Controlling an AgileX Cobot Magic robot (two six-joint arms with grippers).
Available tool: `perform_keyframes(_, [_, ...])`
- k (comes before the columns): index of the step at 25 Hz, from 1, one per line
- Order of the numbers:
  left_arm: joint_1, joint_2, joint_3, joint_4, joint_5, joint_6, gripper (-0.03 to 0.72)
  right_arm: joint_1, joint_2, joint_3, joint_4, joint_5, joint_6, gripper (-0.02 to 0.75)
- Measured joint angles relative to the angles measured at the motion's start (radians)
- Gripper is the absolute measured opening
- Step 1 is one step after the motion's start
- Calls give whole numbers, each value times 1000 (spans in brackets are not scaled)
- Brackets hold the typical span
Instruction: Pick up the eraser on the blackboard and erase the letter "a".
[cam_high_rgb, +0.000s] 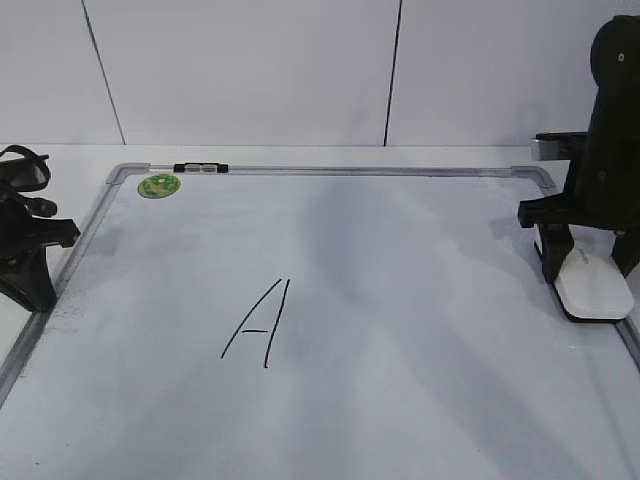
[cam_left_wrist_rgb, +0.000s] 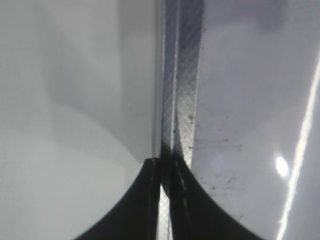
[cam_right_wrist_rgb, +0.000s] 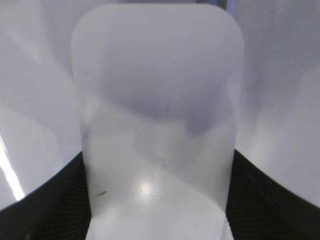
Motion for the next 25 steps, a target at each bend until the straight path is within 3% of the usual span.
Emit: perform_keyframes(25, [0, 0, 0, -12, -3, 5, 15, 0, 0, 0, 38, -17, 0, 558])
